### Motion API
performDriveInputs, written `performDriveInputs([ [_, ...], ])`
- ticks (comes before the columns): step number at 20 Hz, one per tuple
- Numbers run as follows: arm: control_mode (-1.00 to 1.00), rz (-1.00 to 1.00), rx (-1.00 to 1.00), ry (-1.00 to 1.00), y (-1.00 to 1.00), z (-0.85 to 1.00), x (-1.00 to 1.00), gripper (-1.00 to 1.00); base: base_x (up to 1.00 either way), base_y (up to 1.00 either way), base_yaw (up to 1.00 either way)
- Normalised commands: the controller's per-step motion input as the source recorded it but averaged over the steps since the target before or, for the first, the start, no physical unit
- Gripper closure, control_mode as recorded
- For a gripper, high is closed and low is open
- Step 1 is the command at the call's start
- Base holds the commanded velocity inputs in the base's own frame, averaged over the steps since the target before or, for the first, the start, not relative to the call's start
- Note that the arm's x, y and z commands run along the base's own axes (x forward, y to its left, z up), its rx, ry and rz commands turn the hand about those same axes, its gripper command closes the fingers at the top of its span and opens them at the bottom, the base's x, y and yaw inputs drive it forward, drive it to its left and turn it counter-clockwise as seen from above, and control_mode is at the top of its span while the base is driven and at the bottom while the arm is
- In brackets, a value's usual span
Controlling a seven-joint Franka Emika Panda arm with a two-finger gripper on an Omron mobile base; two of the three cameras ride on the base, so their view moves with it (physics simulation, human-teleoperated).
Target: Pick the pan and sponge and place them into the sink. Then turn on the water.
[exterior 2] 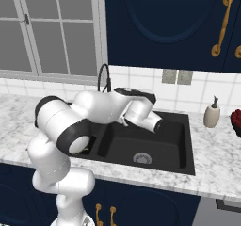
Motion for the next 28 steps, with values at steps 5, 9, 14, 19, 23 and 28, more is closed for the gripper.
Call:
performDriveInputs([
  [5, -1.00, 0.00, 0.02, 0.06, 0.09, -0.18, 0.27, -1.00, 0.00, 0.00, 0.00],
  [9, -1.00, 0.01, 0.05, 0.02, 0.02, -0.16, 0.14, -1.00, 0.00, 0.00, 0.00],
  [14, -1.00, 0.03, 0.02, 0.02, 0.11, -0.18, 0.24, -1.00, 0.00, 0.00, 0.00],
  [19, -1.00, 0.08, 0.01, 0.02, 0.11, -0.17, 0.39, -1.00, 0.00, 0.00, 0.00],
  [23, -1.00, 0.03, 0.05, 0.00, 0.06, -0.04, 0.43, -1.00, 0.00, 0.00, 0.00],
  [28, -1.00, 0.02, 0.06, 0.00, 0.02, -0.07, 0.38, -1.00, 0.00, 0.00, 0.00],
])
